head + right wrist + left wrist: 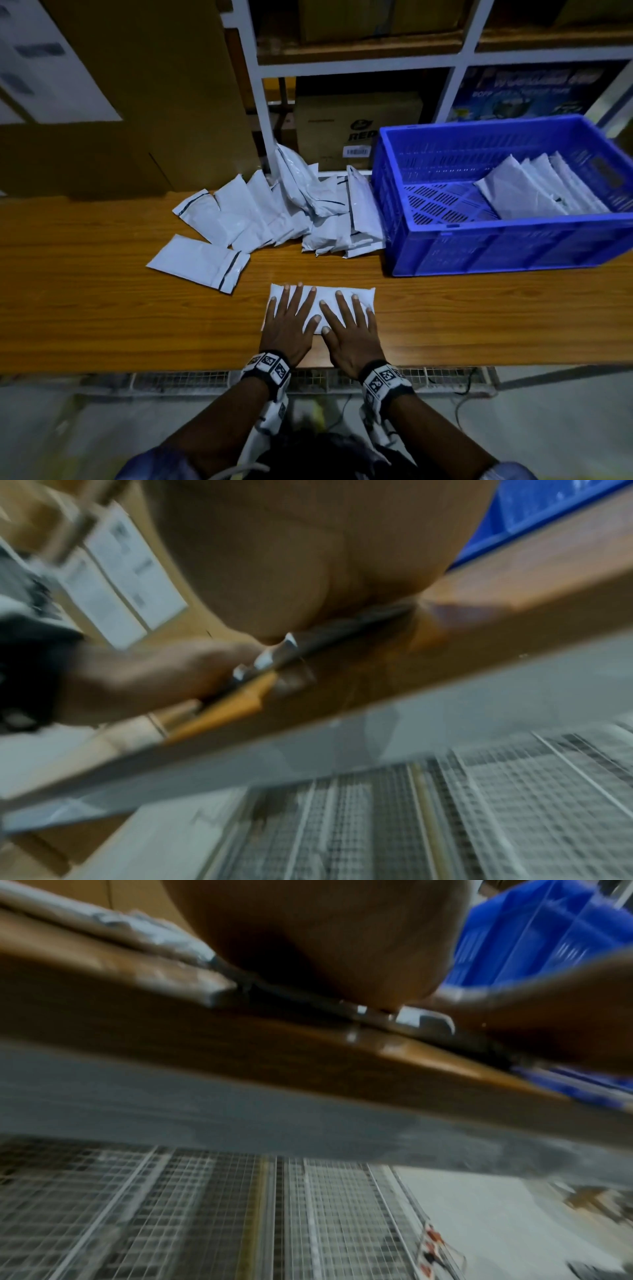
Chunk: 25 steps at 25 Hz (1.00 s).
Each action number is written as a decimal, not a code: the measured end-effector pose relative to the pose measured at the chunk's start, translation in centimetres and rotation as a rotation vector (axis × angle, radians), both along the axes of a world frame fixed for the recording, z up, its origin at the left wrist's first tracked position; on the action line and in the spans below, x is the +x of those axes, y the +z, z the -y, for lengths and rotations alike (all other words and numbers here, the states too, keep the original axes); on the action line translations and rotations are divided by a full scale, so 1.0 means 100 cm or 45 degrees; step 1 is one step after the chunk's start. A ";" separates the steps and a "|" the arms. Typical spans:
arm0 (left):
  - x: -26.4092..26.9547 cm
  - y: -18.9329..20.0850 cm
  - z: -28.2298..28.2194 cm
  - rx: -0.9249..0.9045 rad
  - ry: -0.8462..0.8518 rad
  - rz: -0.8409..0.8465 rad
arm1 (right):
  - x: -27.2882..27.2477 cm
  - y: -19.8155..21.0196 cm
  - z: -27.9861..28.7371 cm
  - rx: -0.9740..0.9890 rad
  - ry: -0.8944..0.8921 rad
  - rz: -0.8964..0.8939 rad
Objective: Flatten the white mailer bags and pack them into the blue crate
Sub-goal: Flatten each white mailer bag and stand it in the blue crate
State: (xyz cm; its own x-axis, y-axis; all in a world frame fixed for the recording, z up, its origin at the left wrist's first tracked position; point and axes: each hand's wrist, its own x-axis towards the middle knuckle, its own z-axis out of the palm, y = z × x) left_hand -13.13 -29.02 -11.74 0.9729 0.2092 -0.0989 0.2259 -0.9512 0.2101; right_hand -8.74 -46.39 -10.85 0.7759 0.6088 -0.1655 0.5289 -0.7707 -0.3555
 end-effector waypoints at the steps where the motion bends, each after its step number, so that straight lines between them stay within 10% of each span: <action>1: 0.001 -0.004 -0.002 -0.011 -0.002 -0.005 | -0.002 0.004 -0.005 0.010 -0.051 0.003; 25: -0.001 -0.019 -0.014 -0.103 -0.058 0.035 | 0.003 -0.003 -0.037 -0.165 -0.193 0.004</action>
State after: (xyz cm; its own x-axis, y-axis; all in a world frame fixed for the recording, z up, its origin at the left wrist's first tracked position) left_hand -13.21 -27.63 -13.65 0.9838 0.1569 -0.0867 0.1757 -0.9400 0.2923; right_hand -8.44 -42.71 -11.12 0.8576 0.4587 -0.2327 0.4042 -0.8808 -0.2467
